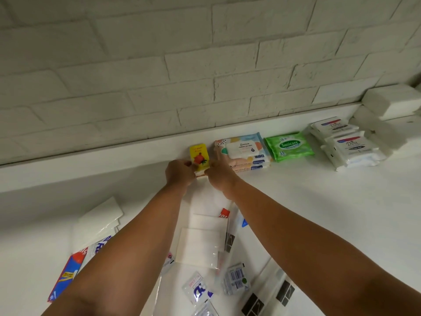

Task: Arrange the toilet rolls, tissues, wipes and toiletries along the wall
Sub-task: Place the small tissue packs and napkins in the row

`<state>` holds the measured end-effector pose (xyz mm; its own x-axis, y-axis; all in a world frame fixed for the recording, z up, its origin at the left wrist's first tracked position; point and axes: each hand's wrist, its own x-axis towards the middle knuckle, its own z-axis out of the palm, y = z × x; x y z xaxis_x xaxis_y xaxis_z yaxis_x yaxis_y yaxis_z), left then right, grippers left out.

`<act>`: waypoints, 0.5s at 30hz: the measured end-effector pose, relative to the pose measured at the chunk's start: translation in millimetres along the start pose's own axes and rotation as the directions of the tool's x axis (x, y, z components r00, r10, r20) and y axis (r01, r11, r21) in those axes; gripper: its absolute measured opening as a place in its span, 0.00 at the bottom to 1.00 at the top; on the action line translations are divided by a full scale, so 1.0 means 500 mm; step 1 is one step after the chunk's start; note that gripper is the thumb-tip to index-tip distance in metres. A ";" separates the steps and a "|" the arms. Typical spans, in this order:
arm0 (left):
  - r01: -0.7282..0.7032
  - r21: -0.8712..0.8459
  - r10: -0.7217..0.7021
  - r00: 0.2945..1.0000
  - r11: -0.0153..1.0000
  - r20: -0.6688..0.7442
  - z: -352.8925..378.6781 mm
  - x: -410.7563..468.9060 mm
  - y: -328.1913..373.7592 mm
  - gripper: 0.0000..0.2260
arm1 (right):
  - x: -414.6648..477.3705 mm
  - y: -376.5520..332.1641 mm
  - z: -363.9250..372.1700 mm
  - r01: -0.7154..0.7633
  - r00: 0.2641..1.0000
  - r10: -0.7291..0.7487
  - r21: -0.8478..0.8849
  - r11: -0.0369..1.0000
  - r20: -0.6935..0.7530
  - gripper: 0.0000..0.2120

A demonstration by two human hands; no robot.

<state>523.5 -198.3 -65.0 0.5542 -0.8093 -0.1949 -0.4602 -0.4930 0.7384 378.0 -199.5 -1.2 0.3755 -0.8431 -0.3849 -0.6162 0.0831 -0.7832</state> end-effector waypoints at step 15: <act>-0.095 0.034 0.100 0.982 0.995 -0.163 -0.044 -0.089 0.036 0.13 | -0.041 0.013 -0.012 0.209 0.978 -0.206 -0.133 0.969 0.039 0.21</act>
<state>505.9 -164.3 -28.6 0.6111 -0.7915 -0.0124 -0.5344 -0.4240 0.7312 362.2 -184.9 4.2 0.5212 -0.8207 -0.2341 -0.6106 -0.1669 -0.7742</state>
